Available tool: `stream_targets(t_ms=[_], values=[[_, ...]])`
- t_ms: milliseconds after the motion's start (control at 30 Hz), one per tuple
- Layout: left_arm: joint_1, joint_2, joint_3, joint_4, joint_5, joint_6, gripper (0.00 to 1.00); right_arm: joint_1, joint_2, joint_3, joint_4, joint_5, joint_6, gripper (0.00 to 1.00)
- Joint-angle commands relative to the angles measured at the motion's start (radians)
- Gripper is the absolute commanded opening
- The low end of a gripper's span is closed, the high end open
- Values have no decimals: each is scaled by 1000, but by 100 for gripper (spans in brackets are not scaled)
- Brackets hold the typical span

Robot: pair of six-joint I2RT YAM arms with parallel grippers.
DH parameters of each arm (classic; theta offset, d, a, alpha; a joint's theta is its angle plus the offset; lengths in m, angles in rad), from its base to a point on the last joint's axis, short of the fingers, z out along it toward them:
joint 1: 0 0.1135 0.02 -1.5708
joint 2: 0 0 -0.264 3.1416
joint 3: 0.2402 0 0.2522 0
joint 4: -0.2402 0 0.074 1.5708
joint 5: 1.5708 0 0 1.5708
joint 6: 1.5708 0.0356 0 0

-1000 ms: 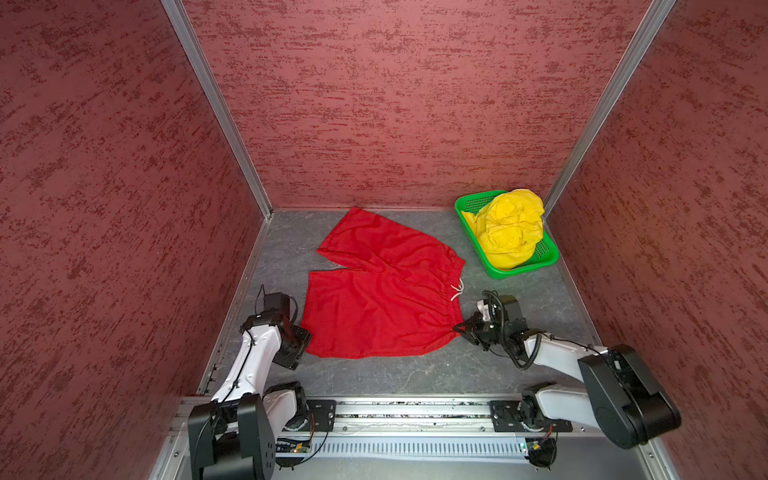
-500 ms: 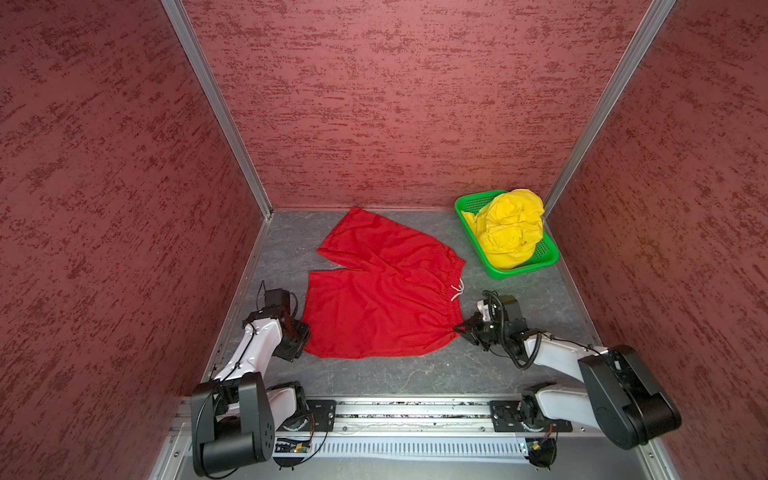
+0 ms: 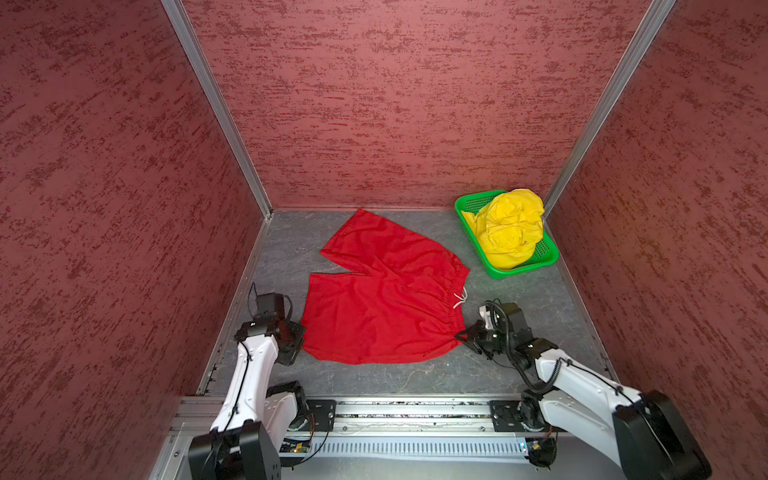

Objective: Fold and stack the shorts
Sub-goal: 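Grasp the near leg corner with the left gripper while the right holds the waistband, then lift the leg corner with the left gripper and carry it away from the robot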

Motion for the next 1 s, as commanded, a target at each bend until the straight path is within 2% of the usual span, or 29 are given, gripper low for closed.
stream_targets(t_ms=[0,133,233,433,567,733,967], values=[[-3,-56,37,-108,-16,-28,0,18,-106,25,-205,68,27,0],[-36,-141,77,-135,-49,-33,0,28,-197,83,-363,77,8,0],[-46,-197,144,-166,-99,-8,0,30,-234,104,-407,65,20,0],[-49,-206,281,-227,-151,71,0,114,-257,140,-445,45,80,0],[-56,-208,336,-207,-188,119,0,123,-266,197,-531,60,51,0],[-87,-128,426,-121,-228,190,0,122,-196,277,-528,20,23,0],[-222,37,569,-28,-315,251,0,117,-110,407,-581,3,-21,0]])
